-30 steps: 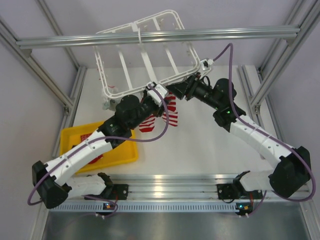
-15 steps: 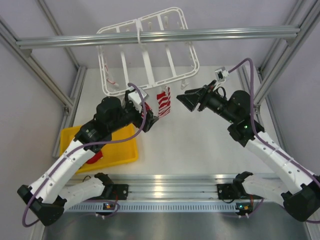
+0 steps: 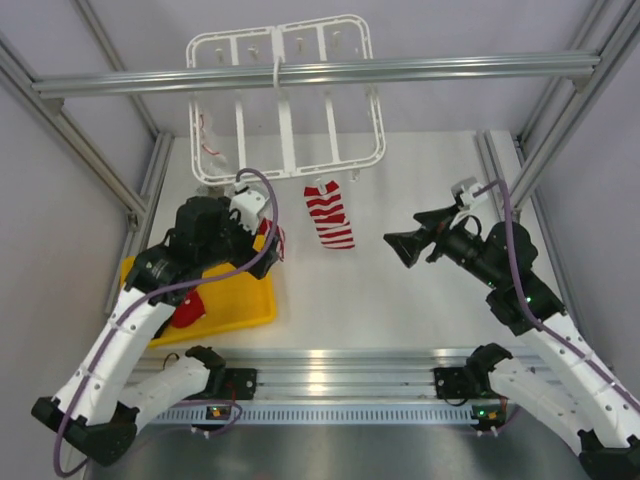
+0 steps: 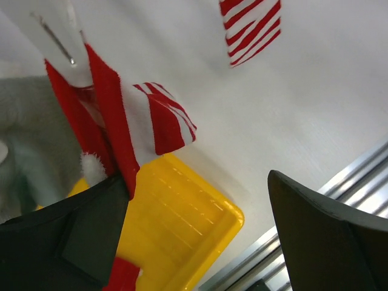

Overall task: Clip the socks to the hanger
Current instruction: Reset both arms

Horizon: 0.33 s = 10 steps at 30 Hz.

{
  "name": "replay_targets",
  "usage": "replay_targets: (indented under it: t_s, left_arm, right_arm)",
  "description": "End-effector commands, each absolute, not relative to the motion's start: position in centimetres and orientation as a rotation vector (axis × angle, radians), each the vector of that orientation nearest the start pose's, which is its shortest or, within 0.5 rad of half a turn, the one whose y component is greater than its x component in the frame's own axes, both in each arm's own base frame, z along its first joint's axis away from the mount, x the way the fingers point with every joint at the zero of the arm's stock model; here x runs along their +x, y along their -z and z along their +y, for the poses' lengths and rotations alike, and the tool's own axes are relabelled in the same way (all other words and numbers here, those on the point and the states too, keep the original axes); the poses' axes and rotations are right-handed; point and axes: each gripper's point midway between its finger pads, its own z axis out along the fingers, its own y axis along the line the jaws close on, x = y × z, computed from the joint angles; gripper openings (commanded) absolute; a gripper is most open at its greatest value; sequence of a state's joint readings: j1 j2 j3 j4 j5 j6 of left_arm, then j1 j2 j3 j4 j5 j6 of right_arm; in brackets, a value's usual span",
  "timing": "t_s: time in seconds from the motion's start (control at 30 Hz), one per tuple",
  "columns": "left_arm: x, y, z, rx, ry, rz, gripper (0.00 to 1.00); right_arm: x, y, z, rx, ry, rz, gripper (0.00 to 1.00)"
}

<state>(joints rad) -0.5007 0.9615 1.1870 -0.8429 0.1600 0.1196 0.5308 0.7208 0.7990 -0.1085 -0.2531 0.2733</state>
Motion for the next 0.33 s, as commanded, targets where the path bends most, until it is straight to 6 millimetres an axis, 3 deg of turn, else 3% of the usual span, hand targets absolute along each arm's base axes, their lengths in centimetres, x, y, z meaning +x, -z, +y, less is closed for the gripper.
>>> replay_targets:
  t_s: [0.0,0.3]
  left_arm:
    - [21.4,-25.1,-9.7,0.642,0.152,2.152,0.98]
    - [21.5,-27.9,-5.0,0.405,-0.022,2.063,0.98]
  right_arm:
    - [23.0,-31.1,17.4,-0.429,-0.696,1.597,1.0]
    - [23.0,-32.2,15.1,-0.33,-0.712,1.564,1.0]
